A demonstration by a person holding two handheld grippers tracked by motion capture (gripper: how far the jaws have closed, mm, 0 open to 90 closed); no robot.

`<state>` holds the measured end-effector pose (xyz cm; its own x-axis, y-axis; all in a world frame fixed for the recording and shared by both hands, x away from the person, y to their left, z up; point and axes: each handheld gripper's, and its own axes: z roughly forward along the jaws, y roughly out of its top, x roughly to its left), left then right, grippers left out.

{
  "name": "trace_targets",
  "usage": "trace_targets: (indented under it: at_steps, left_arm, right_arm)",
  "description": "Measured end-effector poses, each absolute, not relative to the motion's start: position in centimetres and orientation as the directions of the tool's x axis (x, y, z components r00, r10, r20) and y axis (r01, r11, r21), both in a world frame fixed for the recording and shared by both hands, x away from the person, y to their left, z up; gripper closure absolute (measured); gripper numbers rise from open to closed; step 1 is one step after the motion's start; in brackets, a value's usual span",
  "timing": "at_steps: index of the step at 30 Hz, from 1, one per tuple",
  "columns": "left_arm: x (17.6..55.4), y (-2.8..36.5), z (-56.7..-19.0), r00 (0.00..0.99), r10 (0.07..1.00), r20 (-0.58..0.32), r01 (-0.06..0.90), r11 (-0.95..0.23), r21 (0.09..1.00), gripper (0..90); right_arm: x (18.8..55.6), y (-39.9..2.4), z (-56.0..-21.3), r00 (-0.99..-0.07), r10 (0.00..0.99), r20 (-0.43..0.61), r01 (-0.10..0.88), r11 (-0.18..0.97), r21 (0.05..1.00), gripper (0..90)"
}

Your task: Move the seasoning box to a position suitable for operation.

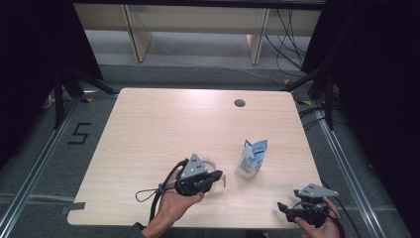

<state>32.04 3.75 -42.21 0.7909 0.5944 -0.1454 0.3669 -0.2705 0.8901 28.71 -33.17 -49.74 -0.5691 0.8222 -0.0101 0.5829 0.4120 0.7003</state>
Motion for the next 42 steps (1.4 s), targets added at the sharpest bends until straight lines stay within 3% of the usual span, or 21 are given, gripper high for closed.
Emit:
trace_targets:
  at_steps: [2, 3, 12, 30, 42]
  left_arm:
    - [32.3, 3.4, -42.1, 0.785, 0.602, -0.150, 0.378, -0.271, 0.885, 89.4]
    - [32.8, 3.0, -42.3, 0.783, 0.604, -0.146, 0.383, -0.284, 0.879, 89.4]
    - [34.5, 2.2, -42.9, 0.756, 0.627, -0.189, 0.435, -0.267, 0.860, 89.3]
    - [35.4, 1.4, -43.4, 0.755, 0.644, -0.126, 0.424, -0.333, 0.842, 89.2]
    - [34.0, 1.9, -43.3, 0.800, 0.594, -0.078, 0.391, -0.419, 0.820, 88.3]
  right_arm:
    - [28.5, -33.0, -49.6, -0.546, 0.837, 0.027, 0.621, 0.382, 0.684, 21.5]
    - [28.7, -33.2, -49.8, -0.575, 0.818, -0.013, 0.579, 0.418, 0.700, 21.5]
    - [28.6, -33.0, -49.7, -0.555, 0.832, 0.014, 0.608, 0.394, 0.690, 21.5]
    - [28.4, -32.7, -49.8, -0.543, 0.839, 0.034, 0.622, 0.375, 0.687, 21.5]
    - [28.4, -32.7, -49.9, -0.545, 0.837, 0.042, 0.625, 0.373, 0.686, 21.5]
